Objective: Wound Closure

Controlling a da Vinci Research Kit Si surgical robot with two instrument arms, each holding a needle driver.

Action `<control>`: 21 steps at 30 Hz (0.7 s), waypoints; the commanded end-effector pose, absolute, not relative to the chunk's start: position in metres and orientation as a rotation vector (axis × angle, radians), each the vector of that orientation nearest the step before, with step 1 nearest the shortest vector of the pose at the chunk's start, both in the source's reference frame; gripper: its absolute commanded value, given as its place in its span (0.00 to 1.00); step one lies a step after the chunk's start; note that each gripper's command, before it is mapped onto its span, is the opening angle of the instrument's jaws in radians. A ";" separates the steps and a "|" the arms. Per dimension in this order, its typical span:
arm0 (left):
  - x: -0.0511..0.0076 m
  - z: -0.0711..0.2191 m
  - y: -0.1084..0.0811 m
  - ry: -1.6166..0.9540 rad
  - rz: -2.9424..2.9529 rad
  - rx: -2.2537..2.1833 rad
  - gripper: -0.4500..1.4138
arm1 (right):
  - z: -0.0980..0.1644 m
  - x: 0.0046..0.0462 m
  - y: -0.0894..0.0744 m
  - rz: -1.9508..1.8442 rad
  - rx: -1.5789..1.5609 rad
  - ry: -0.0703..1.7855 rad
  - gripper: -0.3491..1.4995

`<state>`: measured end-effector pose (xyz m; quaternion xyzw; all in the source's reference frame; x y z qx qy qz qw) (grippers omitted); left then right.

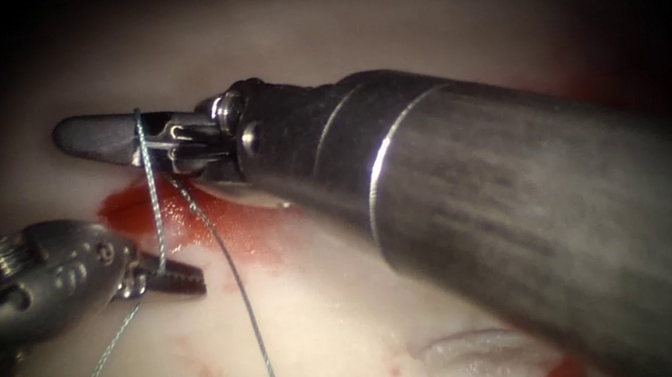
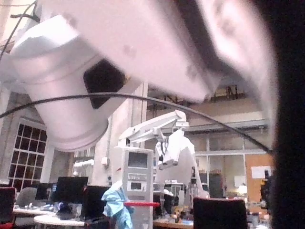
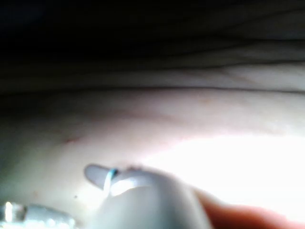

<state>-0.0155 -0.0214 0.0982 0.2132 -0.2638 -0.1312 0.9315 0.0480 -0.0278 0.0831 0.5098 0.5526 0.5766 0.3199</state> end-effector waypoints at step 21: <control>-0.0121 0.099 -0.017 -0.276 -0.202 0.218 0.00 | 0.084 0.0464 -0.028 1.321 1.649 1.422 0.00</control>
